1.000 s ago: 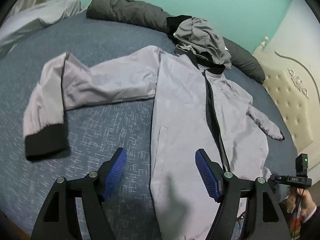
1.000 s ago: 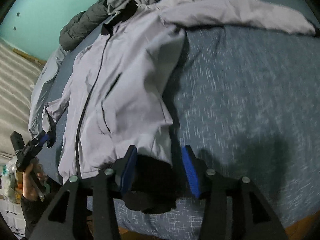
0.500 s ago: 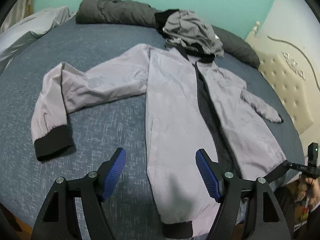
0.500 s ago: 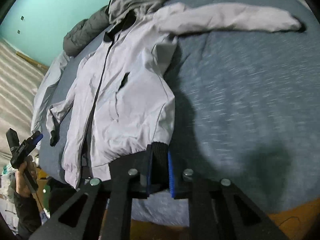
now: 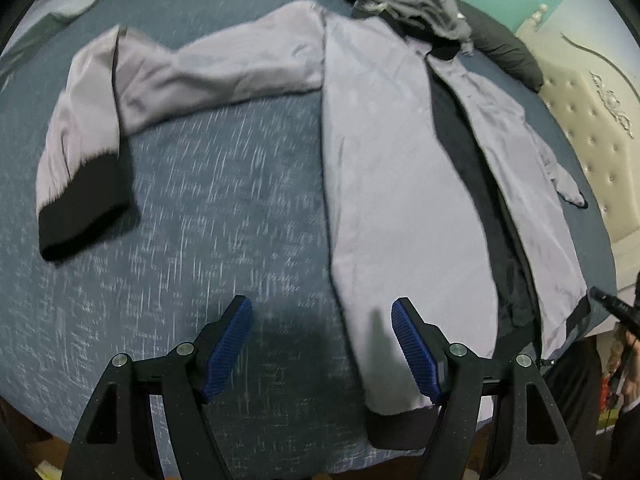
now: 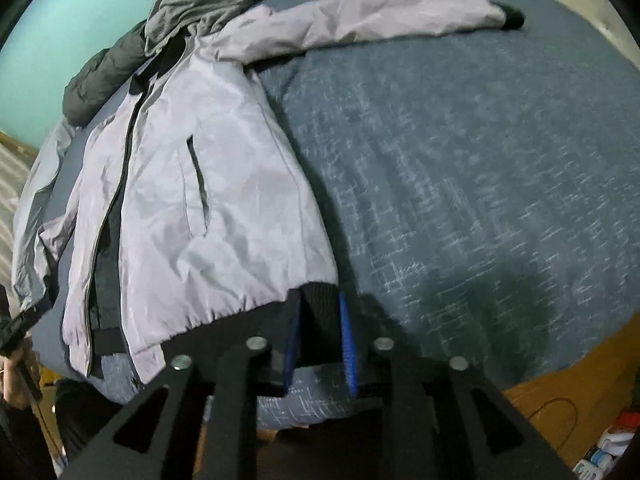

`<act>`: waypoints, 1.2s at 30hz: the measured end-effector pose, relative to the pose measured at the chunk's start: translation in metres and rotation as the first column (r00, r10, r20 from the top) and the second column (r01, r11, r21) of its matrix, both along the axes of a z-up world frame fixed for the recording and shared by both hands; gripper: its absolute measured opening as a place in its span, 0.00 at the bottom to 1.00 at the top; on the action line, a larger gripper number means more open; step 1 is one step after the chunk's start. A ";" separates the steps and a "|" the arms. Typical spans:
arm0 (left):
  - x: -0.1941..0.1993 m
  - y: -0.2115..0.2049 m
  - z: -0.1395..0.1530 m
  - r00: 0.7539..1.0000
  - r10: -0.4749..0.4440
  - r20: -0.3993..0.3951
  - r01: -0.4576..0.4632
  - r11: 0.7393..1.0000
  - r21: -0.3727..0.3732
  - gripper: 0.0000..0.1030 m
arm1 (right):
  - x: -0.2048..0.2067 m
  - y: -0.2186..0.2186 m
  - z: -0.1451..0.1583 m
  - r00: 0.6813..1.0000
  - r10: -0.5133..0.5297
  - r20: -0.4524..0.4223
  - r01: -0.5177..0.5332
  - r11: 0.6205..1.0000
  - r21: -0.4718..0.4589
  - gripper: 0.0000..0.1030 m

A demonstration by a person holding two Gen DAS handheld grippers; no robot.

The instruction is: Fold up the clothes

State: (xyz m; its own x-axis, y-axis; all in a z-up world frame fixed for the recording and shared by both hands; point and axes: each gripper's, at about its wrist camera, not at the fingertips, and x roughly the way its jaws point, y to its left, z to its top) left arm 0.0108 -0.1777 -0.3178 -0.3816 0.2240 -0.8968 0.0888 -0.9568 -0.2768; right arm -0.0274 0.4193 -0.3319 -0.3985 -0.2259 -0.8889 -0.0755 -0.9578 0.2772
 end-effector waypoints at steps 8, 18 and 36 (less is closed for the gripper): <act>0.006 0.006 -0.022 0.998 -0.017 0.067 0.015 1.000 0.026 0.74 | -0.002 -0.014 0.038 0.990 0.031 -0.136 -0.033 0.999 -0.008 0.26; 0.023 0.004 -0.001 1.000 -0.005 0.023 0.005 1.000 0.017 0.74 | -0.029 -0.143 0.026 0.953 0.290 -0.089 -0.303 0.916 -0.263 0.39; 0.046 -0.029 0.030 0.998 0.045 -0.033 -0.045 0.999 0.012 0.74 | -0.038 -0.311 -0.047 0.878 0.475 0.051 -0.402 0.792 -0.459 0.42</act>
State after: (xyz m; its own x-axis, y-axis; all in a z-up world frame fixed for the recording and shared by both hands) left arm 0.0572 -0.2064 -0.2877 -0.4207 0.2158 -0.8811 0.1222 -0.9490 -0.2908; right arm -0.0656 0.1080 -0.3788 -0.0292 -0.7086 -0.7050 0.2465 -0.6886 0.6819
